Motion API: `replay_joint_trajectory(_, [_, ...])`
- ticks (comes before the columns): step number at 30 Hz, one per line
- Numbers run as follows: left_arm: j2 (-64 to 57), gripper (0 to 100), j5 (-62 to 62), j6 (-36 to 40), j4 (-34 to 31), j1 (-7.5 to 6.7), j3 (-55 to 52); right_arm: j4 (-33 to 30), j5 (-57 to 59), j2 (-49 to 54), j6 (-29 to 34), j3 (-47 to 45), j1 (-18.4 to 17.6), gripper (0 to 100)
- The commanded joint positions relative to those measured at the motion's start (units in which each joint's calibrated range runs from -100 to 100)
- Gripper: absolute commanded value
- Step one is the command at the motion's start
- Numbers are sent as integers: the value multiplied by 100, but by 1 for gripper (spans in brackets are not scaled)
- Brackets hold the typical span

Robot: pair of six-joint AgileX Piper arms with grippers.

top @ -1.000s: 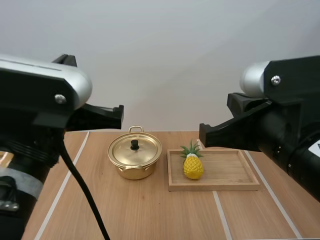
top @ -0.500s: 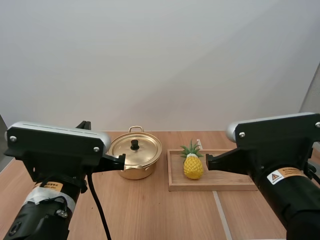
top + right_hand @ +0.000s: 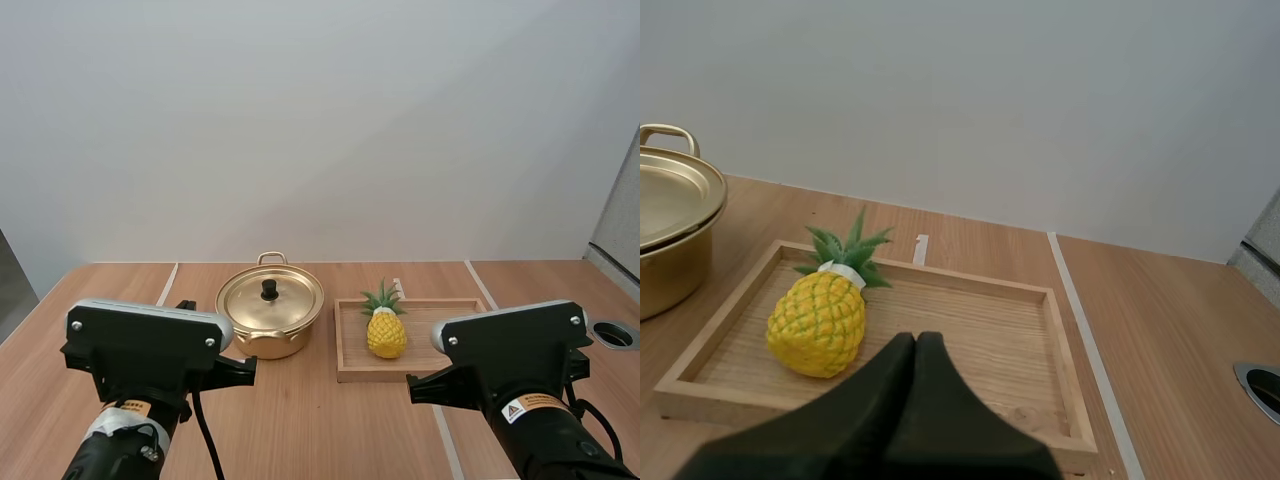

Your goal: Open the pot, put the grape inside, and close it

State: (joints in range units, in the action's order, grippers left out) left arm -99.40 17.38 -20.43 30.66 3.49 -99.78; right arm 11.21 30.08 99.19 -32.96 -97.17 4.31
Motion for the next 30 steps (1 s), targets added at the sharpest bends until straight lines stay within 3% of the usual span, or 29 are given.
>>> replay_joint_trajectory(1, [-31, 0, -119, 62, -6, 13, -22, -37, -94, 38, 16, -14, 19, 0])
replay_joint_trajectory(13, [-31, 0, -119, 62, -6, 13, -22, -37, -94, 38, 16, -14, 19, 0])
replay_joint_trajectory(18, [-35, 0, -119, 62, -15, -143, -22, 441, -94, 38, 16, -14, -22, 0])
replay_joint_trajectory(23, [-60, 0, -119, 62, -508, -292, -22, 613, -94, 38, 16, -14, -154, 0])
replay_joint_trajectory(30, [-60, 0, -39, 62, -1357, -300, -22, 602, 101, 38, 16, -14, -204, 0])
